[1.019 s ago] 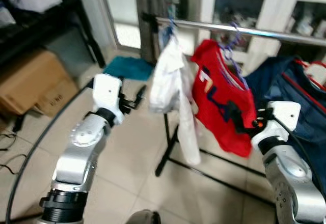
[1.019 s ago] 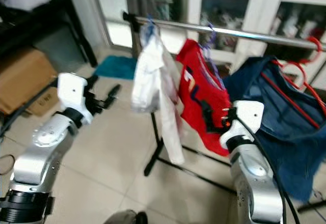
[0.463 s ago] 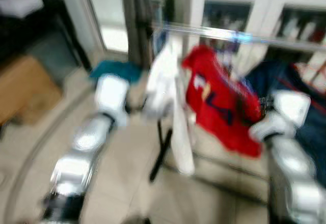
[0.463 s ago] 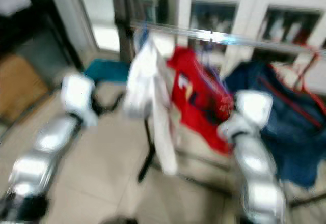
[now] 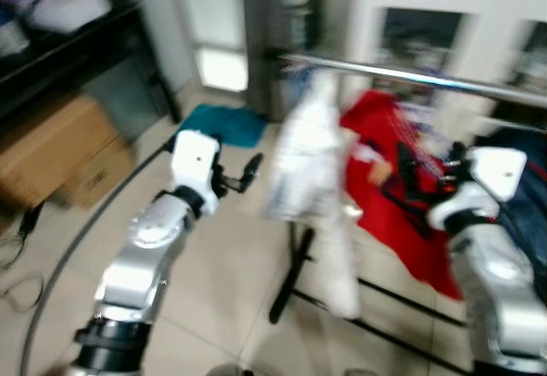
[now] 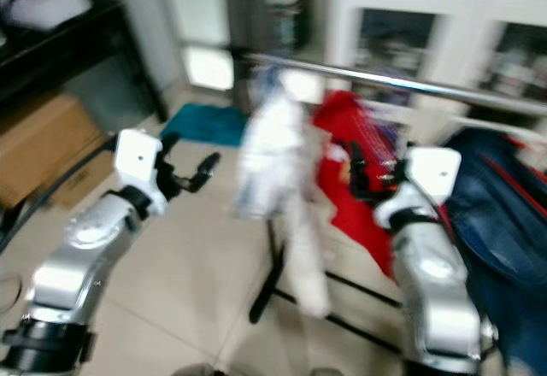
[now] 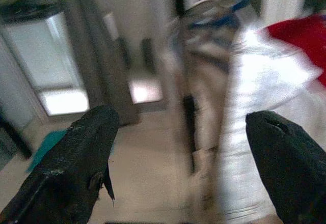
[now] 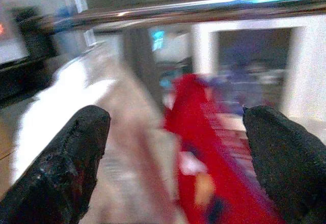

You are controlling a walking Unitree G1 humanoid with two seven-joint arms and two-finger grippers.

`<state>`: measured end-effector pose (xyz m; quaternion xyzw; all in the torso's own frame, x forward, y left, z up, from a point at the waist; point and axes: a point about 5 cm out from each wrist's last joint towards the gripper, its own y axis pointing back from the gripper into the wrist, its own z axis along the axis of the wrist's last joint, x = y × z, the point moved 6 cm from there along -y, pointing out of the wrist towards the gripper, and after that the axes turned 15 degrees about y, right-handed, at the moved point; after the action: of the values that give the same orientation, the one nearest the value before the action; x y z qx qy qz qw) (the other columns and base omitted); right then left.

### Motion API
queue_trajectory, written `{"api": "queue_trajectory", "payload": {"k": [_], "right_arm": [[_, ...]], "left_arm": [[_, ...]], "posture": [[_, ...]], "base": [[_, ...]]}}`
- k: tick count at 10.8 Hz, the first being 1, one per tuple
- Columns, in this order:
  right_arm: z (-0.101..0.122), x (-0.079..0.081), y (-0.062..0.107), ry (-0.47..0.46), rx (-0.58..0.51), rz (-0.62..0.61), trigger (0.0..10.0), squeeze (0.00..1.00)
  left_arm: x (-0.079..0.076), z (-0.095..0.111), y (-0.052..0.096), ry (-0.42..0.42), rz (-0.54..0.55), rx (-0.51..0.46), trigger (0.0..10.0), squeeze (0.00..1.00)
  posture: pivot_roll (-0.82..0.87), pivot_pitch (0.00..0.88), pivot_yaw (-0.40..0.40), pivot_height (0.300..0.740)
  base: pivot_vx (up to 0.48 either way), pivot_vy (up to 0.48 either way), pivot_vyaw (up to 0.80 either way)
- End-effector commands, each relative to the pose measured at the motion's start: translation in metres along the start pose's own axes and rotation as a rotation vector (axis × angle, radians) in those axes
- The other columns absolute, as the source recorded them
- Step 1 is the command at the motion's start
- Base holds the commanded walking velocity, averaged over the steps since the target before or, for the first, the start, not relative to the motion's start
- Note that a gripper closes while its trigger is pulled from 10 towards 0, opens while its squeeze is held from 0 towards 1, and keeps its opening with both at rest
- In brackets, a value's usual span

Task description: Hang hanger

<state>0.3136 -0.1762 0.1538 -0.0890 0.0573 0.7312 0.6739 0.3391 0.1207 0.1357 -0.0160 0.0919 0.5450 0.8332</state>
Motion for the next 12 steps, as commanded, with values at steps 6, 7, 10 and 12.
{"api": "queue_trajectory", "payload": {"k": [6,7,10,12], "right_arm": [[0.004,-0.023,-0.004,0.052,0.006,-0.042,10.0,1.0],[0.002,-0.03,-0.005,0.064,0.026,-0.045,10.0,1.0],[0.006,-0.054,-0.001,0.115,0.082,0.03,10.0,1.0],[0.007,-0.076,0.008,0.16,0.154,0.089,10.0,1.0]], "left_arm": [[-0.023,0.014,-0.006,-0.031,-0.153,-0.046,10.0,1.0],[-0.029,0.015,-0.008,-0.017,-0.217,-0.033,10.0,1.0],[-0.074,0.005,0.01,0.027,-0.632,0.161,10.0,1.0],[-0.084,-0.001,0.017,0.023,-0.745,0.233,10.0,1.0]], "posture": [[-0.09,0.0,0.063,0.74],[-0.09,0.0,0.059,0.74],[-0.08,0.0,0.052,0.74],[-0.09,0.0,0.054,0.74]], "base": [[0.135,0.0,0.0],[0.0,0.0,0.0],[0.0,0.0,0.0],[0.0,0.0,0.0]]}}
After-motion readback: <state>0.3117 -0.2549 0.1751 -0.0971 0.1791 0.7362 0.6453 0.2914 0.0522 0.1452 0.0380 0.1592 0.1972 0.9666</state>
